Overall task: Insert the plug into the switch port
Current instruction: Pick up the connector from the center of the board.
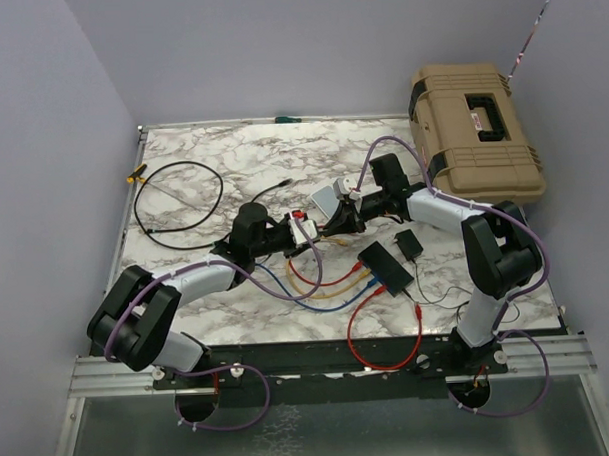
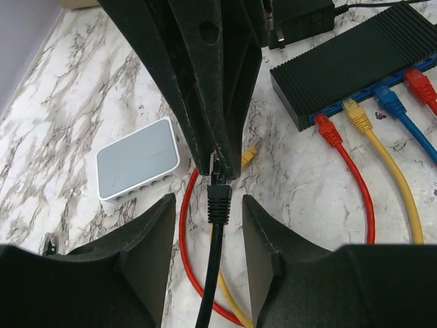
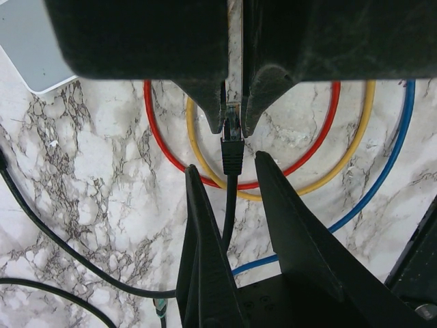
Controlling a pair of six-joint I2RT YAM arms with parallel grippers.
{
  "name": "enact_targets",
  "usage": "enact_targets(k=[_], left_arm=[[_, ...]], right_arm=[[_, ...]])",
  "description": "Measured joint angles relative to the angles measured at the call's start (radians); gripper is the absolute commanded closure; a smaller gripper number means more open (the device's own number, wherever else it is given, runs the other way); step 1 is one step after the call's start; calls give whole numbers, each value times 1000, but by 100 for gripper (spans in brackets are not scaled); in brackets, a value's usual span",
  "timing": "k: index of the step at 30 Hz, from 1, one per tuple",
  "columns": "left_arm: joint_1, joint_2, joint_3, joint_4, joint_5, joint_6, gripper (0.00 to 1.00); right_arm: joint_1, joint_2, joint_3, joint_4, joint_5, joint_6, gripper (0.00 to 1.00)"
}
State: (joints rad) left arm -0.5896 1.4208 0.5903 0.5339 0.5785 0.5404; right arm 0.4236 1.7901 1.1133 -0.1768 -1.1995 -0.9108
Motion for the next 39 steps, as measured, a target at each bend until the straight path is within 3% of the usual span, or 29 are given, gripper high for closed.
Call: enact_targets(k=[12,21,23,24,27,29,39], left_arm=[[0,38,4,-2,34,-2,67],[0,56,23,-31,34,-3,97],[0,56,24,-35,33,-6,100],[0,56,25,-36,33,-8,100],[0,56,26,-37,30,-16,100],[0,57,34,-46,18,-30,100],[21,129,106,-54,-137,-118,100]], right_arm=[[0,0,0,0,-1,-6,100],[0,0,0,-4,-3,-6,99],[0,0,0,-4,-3,-6,99],[0,0,0,-4,-2,-6,98],[0,0,0,-3,-2,-1,77],[0,0,-2,13,2,24,70],[-5,-21,-88,350,212,350,57]])
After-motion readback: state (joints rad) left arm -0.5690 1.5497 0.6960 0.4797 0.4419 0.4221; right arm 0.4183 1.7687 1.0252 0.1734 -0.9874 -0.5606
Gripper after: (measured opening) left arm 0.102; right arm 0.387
